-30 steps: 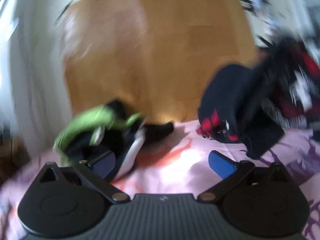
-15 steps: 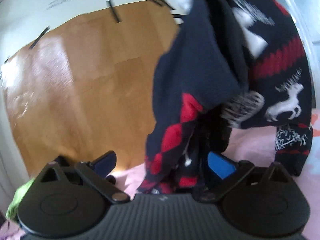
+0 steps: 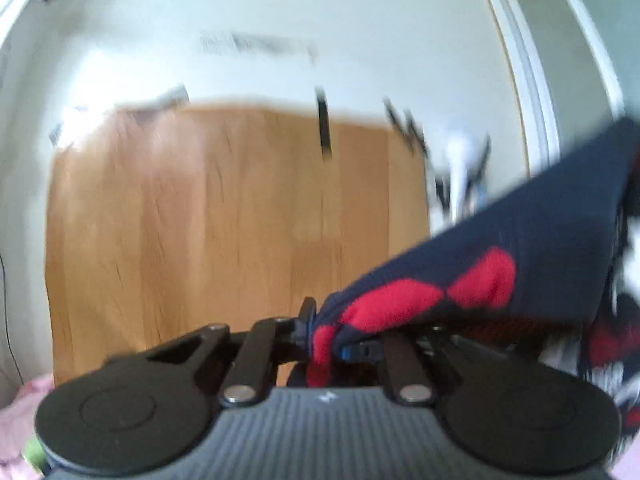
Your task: Fold small clothes
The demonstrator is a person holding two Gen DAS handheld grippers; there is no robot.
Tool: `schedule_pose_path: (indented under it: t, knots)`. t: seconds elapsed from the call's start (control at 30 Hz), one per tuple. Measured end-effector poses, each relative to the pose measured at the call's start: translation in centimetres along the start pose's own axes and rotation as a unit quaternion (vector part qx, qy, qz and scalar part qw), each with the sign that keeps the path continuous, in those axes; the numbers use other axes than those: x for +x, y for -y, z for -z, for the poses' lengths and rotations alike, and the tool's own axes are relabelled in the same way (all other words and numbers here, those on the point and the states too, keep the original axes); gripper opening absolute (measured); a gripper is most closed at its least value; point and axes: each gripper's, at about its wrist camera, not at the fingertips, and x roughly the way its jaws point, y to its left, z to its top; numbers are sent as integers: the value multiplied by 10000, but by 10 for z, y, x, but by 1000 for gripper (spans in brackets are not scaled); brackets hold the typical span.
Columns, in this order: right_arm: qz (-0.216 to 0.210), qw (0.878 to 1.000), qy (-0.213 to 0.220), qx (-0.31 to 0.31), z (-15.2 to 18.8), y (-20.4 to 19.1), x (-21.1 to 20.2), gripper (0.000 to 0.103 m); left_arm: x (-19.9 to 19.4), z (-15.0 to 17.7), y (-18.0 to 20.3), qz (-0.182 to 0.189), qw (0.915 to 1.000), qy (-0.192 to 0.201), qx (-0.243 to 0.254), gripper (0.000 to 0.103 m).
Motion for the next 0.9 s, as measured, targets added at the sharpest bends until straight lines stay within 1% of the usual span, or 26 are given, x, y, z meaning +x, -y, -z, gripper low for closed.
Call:
schedule_pose_path:
  t: [0.1,0.2,0.23,0.3,0.37,0.43,0.47,0.53,0.57,0.63,0.67,0.73,0.8,0.83,0.87,0.9]
  knots:
    - [118,9981,602,-8,-22,3,-13,9,-36,-57,-2,-39,9973,729,127,10]
    - [225,9932,1143,-11,-51,8,-30,10,-71,-104,3,23,9911,1285,348,10]
    - [273,9915,1270,-32,-58,10,-34,10,-82,-115,9,40,9889,1417,438,10]
    - [340,9883,1486,-40,-74,17,-39,10,-98,-134,21,28,9841,1652,656,10]
    - [362,9863,1608,2,-87,25,-41,10,-113,-148,28,7,9779,1886,902,11]
    - [337,9856,1655,54,-94,33,-36,10,-117,-154,36,-48,9732,2018,1099,11]
    - [288,9857,1656,80,-95,39,-31,10,-117,-155,39,-60,9724,2020,1167,11]
    - [204,9878,1538,163,-93,44,-18,10,-107,-152,39,-108,9738,1880,1273,11]
    - [91,9886,1486,226,-88,48,-10,10,-101,-147,38,-145,9756,1765,1300,11]
    - [-80,9911,1299,295,-75,51,11,10,-84,-134,34,-214,9807,1435,1312,12]
    - [-176,9923,1182,326,-66,52,23,10,-83,-126,33,-246,9831,1266,1298,13]
    - [-339,9949,873,374,-48,48,51,10,-53,-108,21,-297,9900,715,1178,13]
    - [-483,9970,414,438,-23,39,87,10,-19,-86,6,-390,9945,116,962,14]
    - [-555,9972,166,478,-8,34,108,10,5,-71,-4,-503,9948,-228,855,15]
    - [-624,9966,-59,536,6,29,127,10,28,-56,-12,-656,9935,-526,770,19]
    - [-715,9946,-356,667,27,21,152,12,60,-32,-22,-903,9891,-959,664,23]
